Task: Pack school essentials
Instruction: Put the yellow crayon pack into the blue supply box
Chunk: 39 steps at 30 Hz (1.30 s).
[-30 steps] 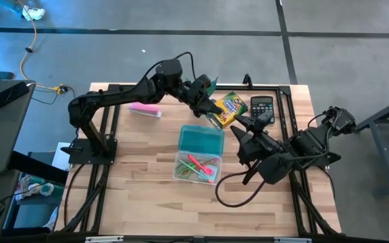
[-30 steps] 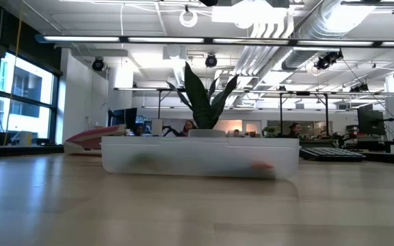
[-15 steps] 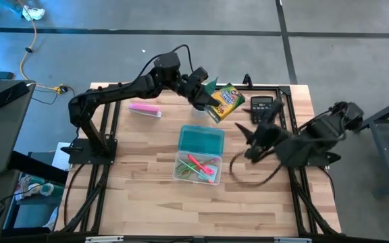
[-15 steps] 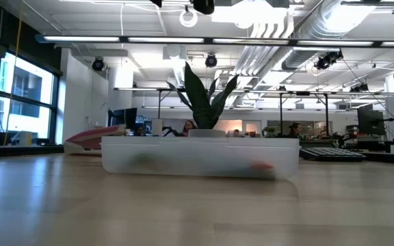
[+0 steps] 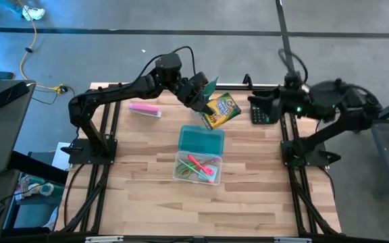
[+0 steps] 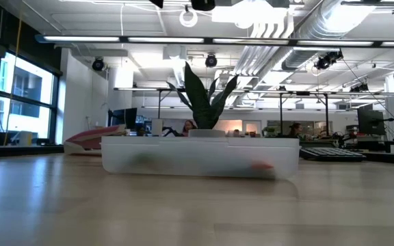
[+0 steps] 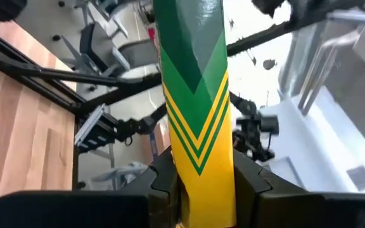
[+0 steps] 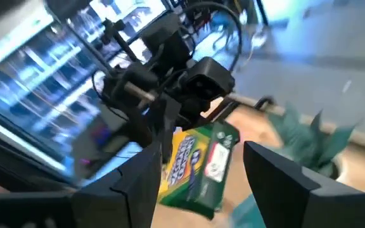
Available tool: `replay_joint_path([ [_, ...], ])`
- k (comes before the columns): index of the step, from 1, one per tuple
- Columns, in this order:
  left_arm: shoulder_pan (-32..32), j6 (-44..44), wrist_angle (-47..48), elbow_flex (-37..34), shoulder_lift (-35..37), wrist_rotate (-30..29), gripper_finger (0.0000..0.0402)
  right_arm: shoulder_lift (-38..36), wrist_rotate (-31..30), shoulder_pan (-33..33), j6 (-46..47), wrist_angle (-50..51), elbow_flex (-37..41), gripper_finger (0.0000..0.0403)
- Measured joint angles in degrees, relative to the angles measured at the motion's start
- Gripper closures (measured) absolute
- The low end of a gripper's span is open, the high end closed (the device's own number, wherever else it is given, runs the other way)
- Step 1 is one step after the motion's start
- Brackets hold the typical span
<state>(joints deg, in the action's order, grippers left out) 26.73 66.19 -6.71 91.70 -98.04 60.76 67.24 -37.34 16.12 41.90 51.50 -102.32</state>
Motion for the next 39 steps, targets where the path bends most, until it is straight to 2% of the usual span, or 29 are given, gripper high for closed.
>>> replay_joint_path([
  [6, -1.41, -5.88, 3.87, 0.00, 0.00, 1.54, 0.0329, 0.20, 15.61, -8.80, 13.34, 3.05, -0.03, 0.0192],
  [10, -2.62, -9.67, 7.41, 0.00, 0.00, 1.78, 0.0328, 2.37, 24.25, -12.12, 17.89, 4.85, 0.02, 0.0192],
  [15, -3.57, -12.85, 9.16, 0.00, 0.00, 2.08, 0.0328, 5.19, 31.71, -14.76, 19.38, 4.23, 0.02, 0.0192],
  [26, -3.93, -13.92, 9.10, 0.00, 0.00, 2.17, 0.0328, 9.39, 40.71, -15.87, 16.69, 2.75, 0.02, 0.0192],
  [30, -3.93, -13.92, 9.10, 0.00, 0.00, 2.20, 0.0328, 10.74, 42.29, -15.87, 17.16, 1.68, 0.03, 0.0198],
  [33, -3.93, -13.96, 9.09, 0.00, 0.00, 2.21, 0.0328, 10.93, 43.46, -15.87, 17.23, 1.66, 0.06, 0.0221],
  [39, -3.93, -14.29, 9.58, 0.00, 0.00, 2.17, 0.0328, 11.24, 43.62, -15.87, 18.36, 1.48, 0.06, 0.0297],
])
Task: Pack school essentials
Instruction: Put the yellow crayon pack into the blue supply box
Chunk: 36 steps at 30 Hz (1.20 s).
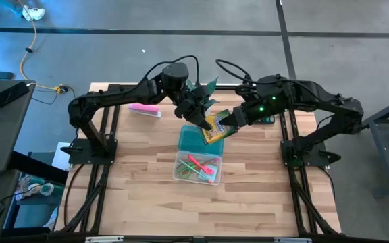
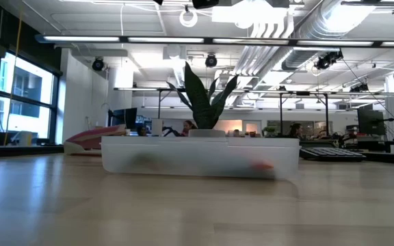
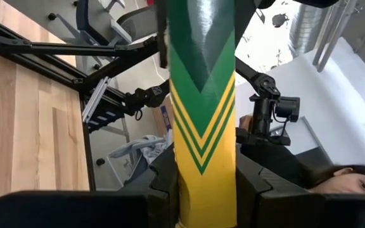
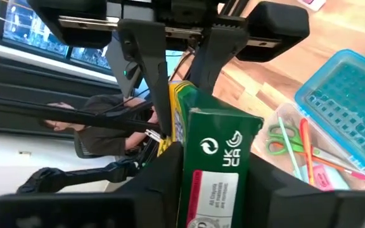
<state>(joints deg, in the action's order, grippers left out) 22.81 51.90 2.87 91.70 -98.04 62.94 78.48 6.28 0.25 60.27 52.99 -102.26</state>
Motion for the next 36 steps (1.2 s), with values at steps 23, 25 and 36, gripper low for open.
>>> replay_joint_path([
  [23, -0.89, -9.55, 0.53, -0.02, 0.00, -1.68, 0.0264, -0.04, -0.04, 0.02, 1.26, 0.63, 0.00, 0.0332],
  [25, -0.92, -9.57, 0.44, -0.02, 0.00, -2.32, 0.0242, -0.07, 0.02, 0.02, 1.38, 1.09, 0.00, 0.0332],
  [36, 3.08, -13.14, 0.22, -0.04, 0.00, -0.46, 0.0203, -0.52, 2.01, -0.25, 1.25, 3.77, 0.00, 0.0332],
])
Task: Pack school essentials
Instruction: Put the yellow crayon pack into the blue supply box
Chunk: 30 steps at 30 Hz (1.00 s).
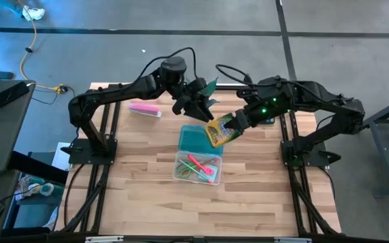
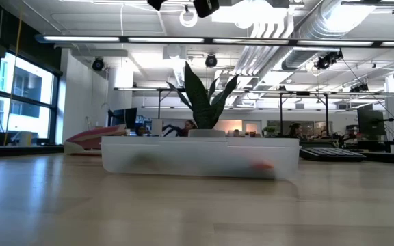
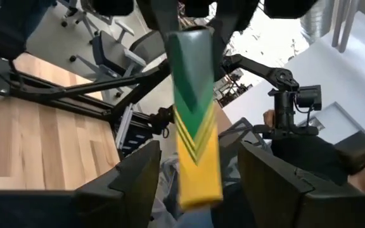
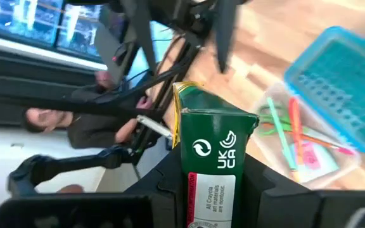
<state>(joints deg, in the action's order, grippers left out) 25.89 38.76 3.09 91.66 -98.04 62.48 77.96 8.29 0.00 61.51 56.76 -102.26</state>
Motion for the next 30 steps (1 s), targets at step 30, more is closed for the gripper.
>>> replay_joint_path([
  [30, 16.03, -8.58, 8.99, 0.00, 2.78, 2.36, 0.0217, -1.45, -11.66, 2.86, -10.06, 31.19, 0.03, 0.0332],
])
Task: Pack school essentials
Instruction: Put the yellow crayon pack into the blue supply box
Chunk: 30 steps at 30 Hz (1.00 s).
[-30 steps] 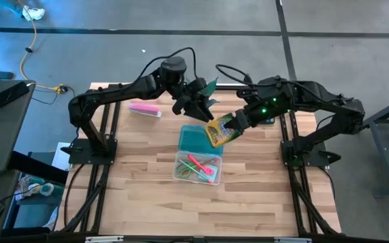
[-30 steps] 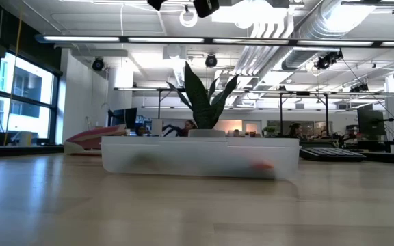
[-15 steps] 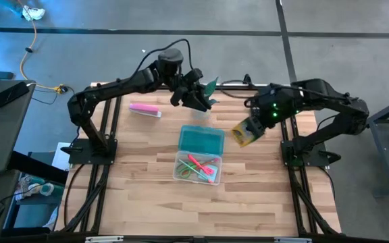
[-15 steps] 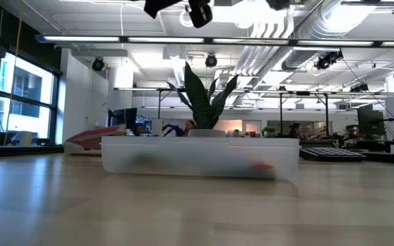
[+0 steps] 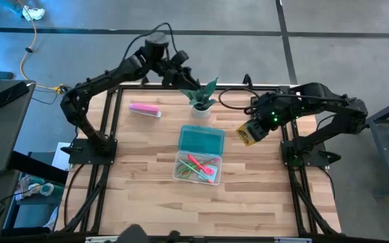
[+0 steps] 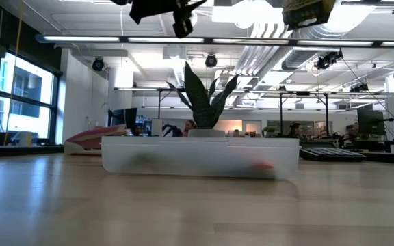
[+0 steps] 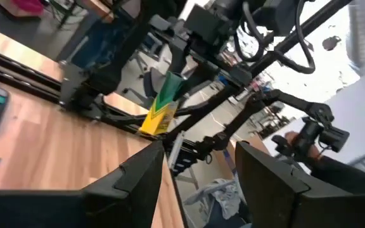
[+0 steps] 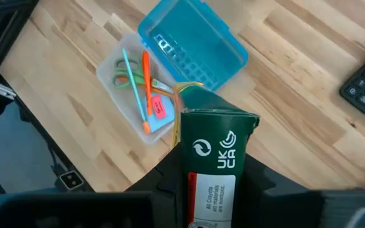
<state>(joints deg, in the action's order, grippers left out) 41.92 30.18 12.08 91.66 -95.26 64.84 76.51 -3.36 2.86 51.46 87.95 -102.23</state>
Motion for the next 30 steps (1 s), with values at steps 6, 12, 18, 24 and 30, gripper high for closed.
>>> replay_joint_path([
  [6, 3.13, -7.71, 7.32, 0.00, 4.55, -3.66, 0.0238, -1.24, 0.10, 1.01, 2.62, -9.81, 11.02, 0.0332],
  [12, 4.84, -16.13, 16.47, 0.00, 9.63, -8.40, 0.0249, -2.77, 3.51, 2.23, 7.76, -31.16, 24.33, 0.0332],
  [18, 5.10, -22.92, 24.59, 0.00, 13.55, -13.34, 0.0249, -2.66, 0.68, 4.23, 17.69, -51.76, 34.53, 0.0332],
  [24, 4.39, -26.69, 29.28, 0.02, 15.10, -13.46, 0.0250, -2.65, -6.55, 7.19, 28.30, -70.63, 44.23, 0.0332],
  [30, 1.71, -28.18, 29.98, -2.19, 15.03, -15.17, 0.0250, 1.42, -14.27, 10.61, 34.52, -90.65, 51.57, 0.0332],
])
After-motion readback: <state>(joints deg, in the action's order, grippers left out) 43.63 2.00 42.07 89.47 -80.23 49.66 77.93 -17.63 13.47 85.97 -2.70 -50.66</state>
